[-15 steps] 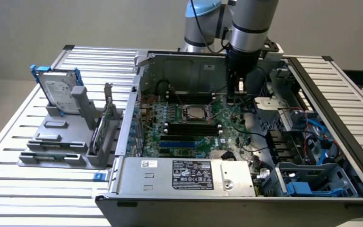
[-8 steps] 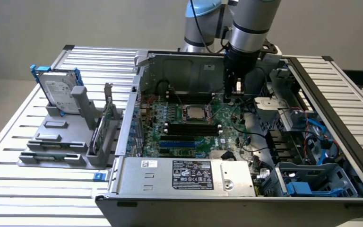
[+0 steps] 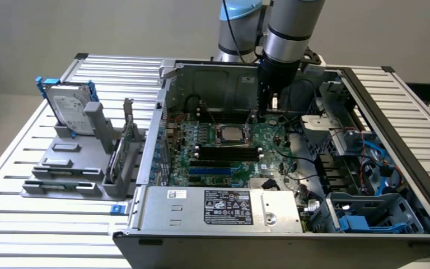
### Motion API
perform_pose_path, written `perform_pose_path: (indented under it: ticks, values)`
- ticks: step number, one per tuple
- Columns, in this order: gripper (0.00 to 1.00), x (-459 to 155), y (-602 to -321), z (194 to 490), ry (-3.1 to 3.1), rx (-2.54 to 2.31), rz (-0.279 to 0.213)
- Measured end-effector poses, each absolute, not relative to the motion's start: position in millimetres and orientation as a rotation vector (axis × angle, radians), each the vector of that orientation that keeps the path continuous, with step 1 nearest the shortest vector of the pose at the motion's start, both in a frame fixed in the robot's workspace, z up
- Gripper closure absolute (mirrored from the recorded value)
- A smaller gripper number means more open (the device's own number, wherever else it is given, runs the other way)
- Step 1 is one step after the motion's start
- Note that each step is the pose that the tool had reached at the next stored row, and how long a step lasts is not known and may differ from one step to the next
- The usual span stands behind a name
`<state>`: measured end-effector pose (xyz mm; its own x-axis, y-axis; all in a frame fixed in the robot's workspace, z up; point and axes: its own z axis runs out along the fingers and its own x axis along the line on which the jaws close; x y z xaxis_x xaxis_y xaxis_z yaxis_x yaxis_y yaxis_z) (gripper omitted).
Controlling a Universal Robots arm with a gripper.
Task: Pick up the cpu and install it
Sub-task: 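Close the cpu cover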
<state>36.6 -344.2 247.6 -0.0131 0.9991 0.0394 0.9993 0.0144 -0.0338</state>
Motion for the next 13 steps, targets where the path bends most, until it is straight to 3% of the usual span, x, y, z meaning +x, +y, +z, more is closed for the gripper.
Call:
perform_pose_path:
  ticks: [13]
  values:
    - [0.89,18.0,-347.4,247.6,-2.179,-2.151,0.037]
